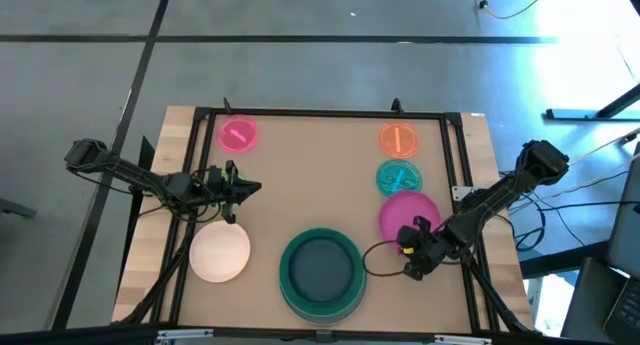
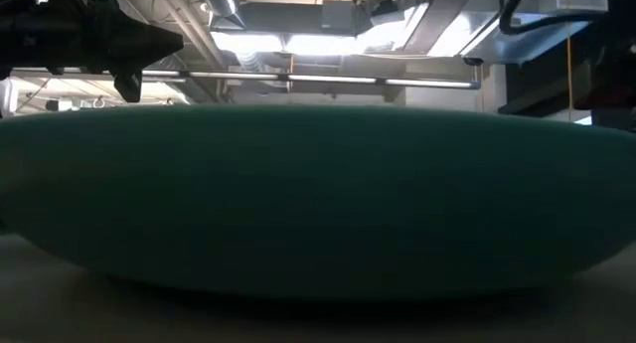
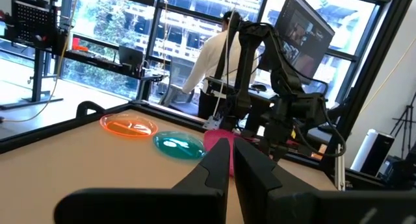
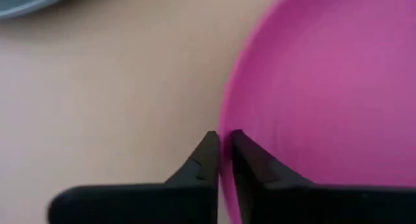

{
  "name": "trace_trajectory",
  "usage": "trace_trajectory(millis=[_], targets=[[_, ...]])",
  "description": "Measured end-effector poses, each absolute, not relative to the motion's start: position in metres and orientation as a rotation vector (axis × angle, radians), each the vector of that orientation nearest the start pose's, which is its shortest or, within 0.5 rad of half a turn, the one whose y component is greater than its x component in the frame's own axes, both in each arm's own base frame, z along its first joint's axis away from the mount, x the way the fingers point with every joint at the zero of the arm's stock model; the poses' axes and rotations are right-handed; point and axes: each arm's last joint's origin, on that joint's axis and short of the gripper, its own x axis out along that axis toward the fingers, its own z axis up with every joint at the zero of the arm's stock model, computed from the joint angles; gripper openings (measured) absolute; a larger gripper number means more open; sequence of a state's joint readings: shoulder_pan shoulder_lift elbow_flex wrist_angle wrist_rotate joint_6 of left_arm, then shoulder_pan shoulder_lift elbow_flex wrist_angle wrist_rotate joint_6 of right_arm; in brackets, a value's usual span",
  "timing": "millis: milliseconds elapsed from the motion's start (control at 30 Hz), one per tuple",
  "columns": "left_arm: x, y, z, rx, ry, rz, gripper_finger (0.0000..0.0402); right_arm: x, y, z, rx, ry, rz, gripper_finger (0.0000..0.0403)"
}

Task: Stack plastic plates
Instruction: Stack the pink plate on top of the black plate

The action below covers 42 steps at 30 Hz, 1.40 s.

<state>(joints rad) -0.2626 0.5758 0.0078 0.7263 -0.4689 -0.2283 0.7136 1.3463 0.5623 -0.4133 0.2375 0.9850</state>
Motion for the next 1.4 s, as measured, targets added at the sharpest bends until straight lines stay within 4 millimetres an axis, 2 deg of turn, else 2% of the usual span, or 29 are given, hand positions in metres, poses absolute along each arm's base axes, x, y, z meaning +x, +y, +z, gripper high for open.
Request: trace_trajectory(millis=[300,467,700,967,1267,1400], targets=[[0.129,-0.021,0.181,-0.281,-0.171,0.195,0.0015,0.169,0.136,0.144,0.246,1.112,-0.114,0.0003],[0.129,-0.021,0.181,-0.281,-0.171,0.197,0.0015,0.176,0.137,0.150,0.118,0.966,-0.125,0.0001],[0.129,-0.021,0.180,-0.278,-0.163,0.199,0.0015,0.186,0.142,0.159,0.091,0.874,-0.081,0.0001],[0.129,-0.021,0.180,-0.274,-0.162,0.209,0.0015,0.198,0.152,0.184,0.020,0.821,-0.029,0.0000],[0.129,-0.021,0.180,-0.279,-0.161,0.208,0.0015,0.215,0.164,0.232,-0.097,0.717,0.010,0.0000],[0.129,-0.021,0.179,-0.278,-0.158,0.208,0.0015,0.220,0.168,0.239,-0.104,0.649,0.055,0.0000]])
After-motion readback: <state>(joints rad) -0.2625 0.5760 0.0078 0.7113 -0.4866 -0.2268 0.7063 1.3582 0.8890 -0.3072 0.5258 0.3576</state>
